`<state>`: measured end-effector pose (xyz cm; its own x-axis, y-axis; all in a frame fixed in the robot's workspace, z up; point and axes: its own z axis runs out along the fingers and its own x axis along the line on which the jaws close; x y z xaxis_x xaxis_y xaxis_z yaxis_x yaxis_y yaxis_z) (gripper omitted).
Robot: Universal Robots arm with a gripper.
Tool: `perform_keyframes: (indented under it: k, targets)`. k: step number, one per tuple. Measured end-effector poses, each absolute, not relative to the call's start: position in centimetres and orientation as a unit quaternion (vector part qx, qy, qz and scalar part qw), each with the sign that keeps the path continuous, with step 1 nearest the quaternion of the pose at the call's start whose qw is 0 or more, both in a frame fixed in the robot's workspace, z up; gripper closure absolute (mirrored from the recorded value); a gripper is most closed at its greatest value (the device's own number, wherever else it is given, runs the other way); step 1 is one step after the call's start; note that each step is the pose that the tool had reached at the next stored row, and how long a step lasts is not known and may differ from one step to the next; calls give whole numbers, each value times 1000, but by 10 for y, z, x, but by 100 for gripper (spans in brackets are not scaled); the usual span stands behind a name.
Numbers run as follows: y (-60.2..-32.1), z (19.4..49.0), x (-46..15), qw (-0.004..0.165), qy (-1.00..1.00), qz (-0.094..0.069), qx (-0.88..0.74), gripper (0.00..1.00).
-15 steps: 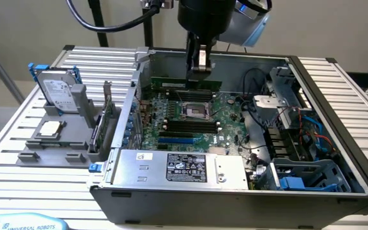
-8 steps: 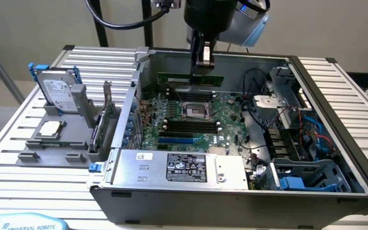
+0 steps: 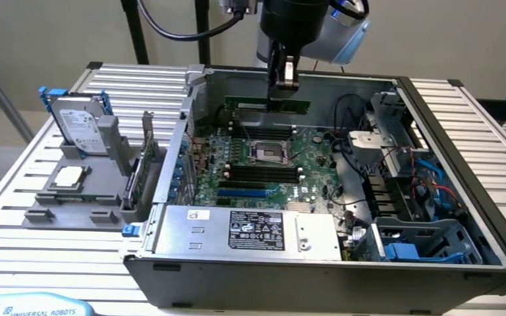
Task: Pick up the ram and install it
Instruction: 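Pick up the ram and move it above insertion slot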
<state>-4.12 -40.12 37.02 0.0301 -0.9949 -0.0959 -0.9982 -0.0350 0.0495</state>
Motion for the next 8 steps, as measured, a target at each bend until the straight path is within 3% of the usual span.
perform_keyframes:
  k: [8]
  targets:
    - [-395, 360, -33, 16, 700, 51, -713, 86]
